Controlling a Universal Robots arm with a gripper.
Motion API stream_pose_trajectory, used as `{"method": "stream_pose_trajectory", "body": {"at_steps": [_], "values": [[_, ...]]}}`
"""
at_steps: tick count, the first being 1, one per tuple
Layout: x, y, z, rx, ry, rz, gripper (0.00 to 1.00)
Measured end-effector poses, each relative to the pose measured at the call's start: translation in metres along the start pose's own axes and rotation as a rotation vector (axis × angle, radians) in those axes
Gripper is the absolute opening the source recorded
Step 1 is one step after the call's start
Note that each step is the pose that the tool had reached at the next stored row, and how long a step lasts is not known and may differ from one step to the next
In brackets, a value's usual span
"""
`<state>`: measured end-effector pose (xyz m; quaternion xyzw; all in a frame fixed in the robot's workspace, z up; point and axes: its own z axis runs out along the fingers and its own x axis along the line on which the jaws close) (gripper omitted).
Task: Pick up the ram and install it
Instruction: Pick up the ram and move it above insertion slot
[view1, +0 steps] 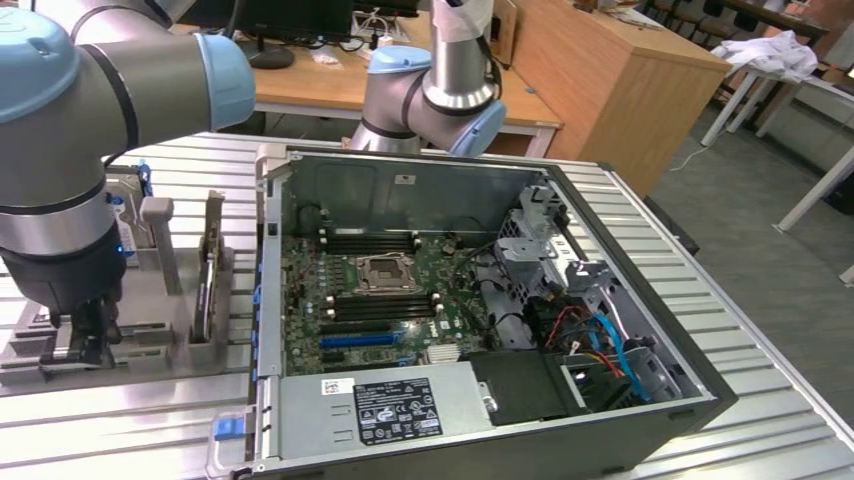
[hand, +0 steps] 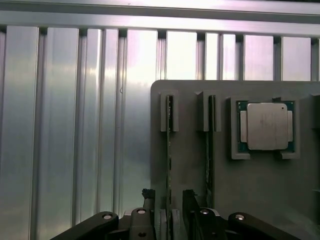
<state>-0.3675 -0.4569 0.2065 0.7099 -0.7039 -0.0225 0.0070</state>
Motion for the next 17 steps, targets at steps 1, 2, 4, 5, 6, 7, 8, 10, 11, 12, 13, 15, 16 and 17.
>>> {"method": "stream_pose_trajectory", "body": {"at_steps": [1, 2, 4, 5, 6, 7, 8, 10, 11, 12, 13, 15, 16, 17], "values": [[0.0000, 0.0000, 0.0004, 0.0001, -0.0003, 0.000, 0.36], [0.0000, -0.0001, 0.0012, 0.0001, -0.0004, 0.000, 0.36], [0.0001, -0.0001, 0.0025, -0.0001, -0.0004, 0.000, 0.36], [0.0001, -0.0002, 0.0031, -0.0001, -0.0004, 0.000, 0.36], [0.0001, -0.0002, 0.0038, 0.0000, -0.0005, 0.000, 0.36], [0.0002, -0.0002, 0.0044, 0.0000, -0.0005, 0.000, 0.36], [0.0002, -0.0002, 0.0049, -0.0001, -0.0004, 0.000, 0.36], [0.0002, -0.0002, 0.0050, -0.0003, -0.0003, 0.000, 0.36], [0.0002, -0.0004, 0.0051, -0.0001, -0.0005, 0.000, 0.36], [0.0002, -0.0011, 0.0053, 0.0002, -0.0006, -0.001, 0.36], [0.0002, -0.0018, 0.0052, 0.0001, -0.0006, -0.001, 0.36], [0.0002, -0.0021, 0.0052, 0.0000, -0.0006, 0.000, 0.36], [0.0002, -0.0022, 0.0052, -0.0001, -0.0005, 0.000, 0.36], [0.0003, -0.0026, 0.0053, 0.0001, -0.0006, -0.001, 0.36]]}}
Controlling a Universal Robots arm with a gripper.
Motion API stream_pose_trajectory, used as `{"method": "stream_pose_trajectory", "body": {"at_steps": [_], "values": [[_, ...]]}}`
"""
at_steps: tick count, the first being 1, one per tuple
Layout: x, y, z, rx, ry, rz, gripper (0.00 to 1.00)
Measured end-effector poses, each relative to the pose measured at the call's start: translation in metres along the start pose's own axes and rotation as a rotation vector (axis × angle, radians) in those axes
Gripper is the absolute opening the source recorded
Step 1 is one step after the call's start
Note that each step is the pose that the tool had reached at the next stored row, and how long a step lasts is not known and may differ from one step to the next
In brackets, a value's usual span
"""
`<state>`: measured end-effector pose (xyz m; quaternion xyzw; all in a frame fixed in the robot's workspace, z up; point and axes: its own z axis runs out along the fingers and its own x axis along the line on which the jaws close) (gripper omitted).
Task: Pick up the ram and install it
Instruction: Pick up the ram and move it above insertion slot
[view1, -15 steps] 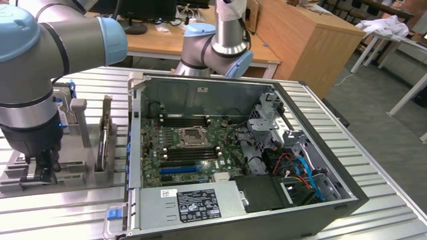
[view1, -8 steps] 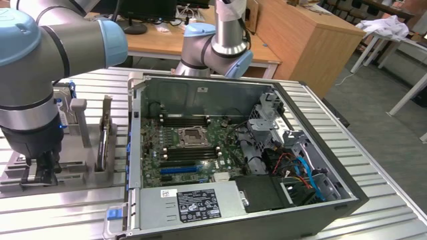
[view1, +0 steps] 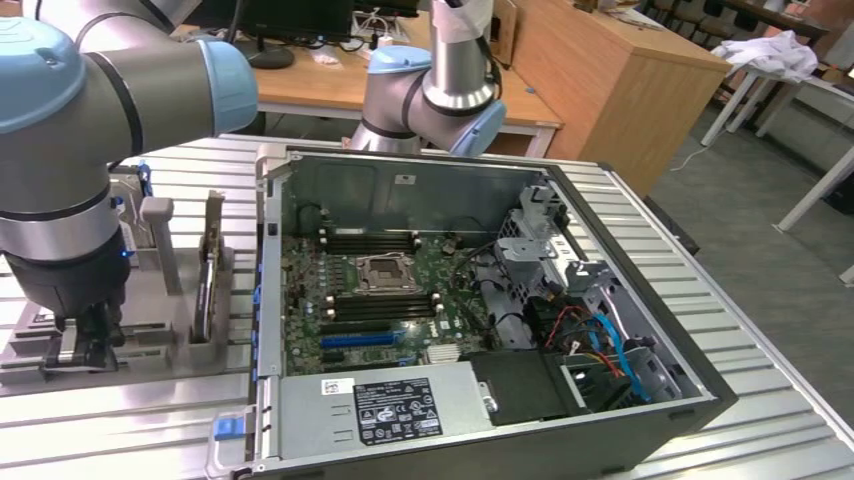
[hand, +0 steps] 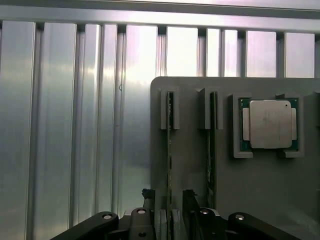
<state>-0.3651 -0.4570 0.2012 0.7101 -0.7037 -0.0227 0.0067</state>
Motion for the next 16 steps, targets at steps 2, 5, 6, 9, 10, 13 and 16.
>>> {"method": "stream_pose_trajectory", "body": {"at_steps": [2, 5, 6, 9, 10, 13, 16], "values": [[0.0002, -0.0003, 0.0004, -0.0002, 0.0002, 0.000, 0.36], [0.0002, -0.0005, 0.0009, -0.0003, 0.0002, 0.000, 0.36], [0.0002, -0.0006, 0.0010, -0.0002, 0.0001, 0.000, 0.36], [0.0002, -0.0006, 0.0011, -0.0001, -0.0004, 0.000, 0.36], [0.0002, -0.0006, 0.0011, -0.0001, -0.0003, 0.000, 0.36], [0.0002, -0.0006, 0.0011, -0.0001, -0.0003, 0.000, 0.36], [0.0002, -0.0006, 0.0011, -0.0001, -0.0004, 0.000, 0.36]]}}
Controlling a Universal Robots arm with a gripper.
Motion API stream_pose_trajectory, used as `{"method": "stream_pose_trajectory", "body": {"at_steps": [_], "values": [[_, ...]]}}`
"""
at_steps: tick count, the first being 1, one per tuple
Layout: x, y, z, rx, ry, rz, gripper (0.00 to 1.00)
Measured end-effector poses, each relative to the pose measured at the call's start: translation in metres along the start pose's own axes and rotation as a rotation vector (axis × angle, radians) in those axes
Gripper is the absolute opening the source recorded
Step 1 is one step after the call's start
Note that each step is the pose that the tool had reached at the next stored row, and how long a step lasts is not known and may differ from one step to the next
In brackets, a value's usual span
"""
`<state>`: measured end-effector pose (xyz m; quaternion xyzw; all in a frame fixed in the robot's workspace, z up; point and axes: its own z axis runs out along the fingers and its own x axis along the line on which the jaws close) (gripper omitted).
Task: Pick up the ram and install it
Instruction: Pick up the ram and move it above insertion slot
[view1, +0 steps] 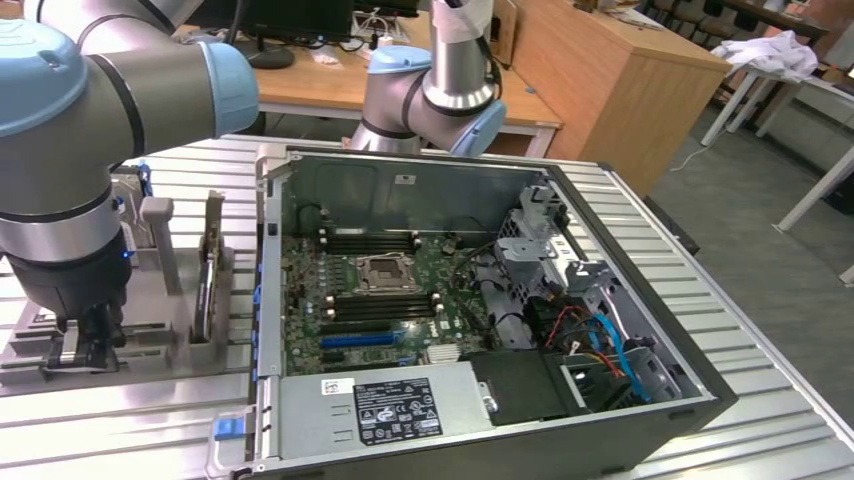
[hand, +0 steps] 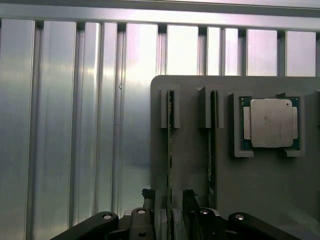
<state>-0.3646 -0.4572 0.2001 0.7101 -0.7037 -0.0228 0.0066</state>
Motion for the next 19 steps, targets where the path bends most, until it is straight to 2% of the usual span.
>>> {"method": "stream_pose_trajectory", "body": {"at_steps": [2, 3, 19], "values": [[0.0000, 0.0000, 0.0000, 0.0000, 0.0000, 0.000, 0.34], [0.0000, 0.0000, 0.0000, 0.0000, 0.0000, 0.000, 0.27], [0.0001, 0.0000, 0.0000, 0.0000, 0.0000, 0.000, 0.27]]}}
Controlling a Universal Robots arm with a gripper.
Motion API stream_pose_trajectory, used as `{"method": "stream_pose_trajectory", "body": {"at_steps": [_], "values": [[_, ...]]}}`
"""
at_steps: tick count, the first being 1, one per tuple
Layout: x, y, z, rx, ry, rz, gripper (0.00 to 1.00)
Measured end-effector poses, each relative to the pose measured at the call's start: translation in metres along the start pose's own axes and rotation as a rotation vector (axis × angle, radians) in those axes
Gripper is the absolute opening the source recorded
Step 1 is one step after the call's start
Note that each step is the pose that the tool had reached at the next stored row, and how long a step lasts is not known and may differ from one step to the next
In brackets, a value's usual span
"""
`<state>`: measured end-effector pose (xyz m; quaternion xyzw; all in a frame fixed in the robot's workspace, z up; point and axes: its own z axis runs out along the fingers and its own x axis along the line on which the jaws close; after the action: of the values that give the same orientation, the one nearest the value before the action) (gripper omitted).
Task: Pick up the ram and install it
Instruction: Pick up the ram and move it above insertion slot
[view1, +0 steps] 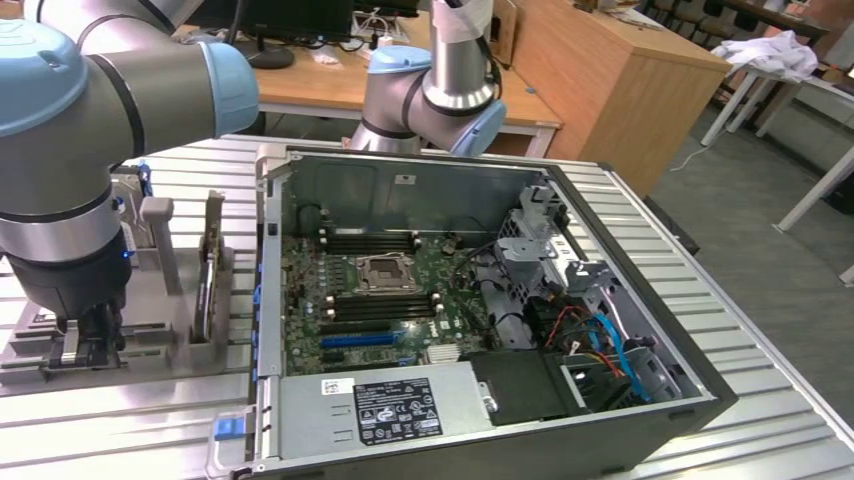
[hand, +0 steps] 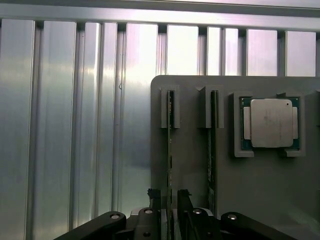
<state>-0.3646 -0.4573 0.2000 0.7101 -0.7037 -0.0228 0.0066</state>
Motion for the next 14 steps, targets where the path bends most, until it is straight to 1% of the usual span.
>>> {"method": "stream_pose_trajectory", "body": {"at_steps": [14], "values": [[0.0000, 0.0000, 0.0000, -0.0001, 0.0000, 0.000, 0.27]]}}
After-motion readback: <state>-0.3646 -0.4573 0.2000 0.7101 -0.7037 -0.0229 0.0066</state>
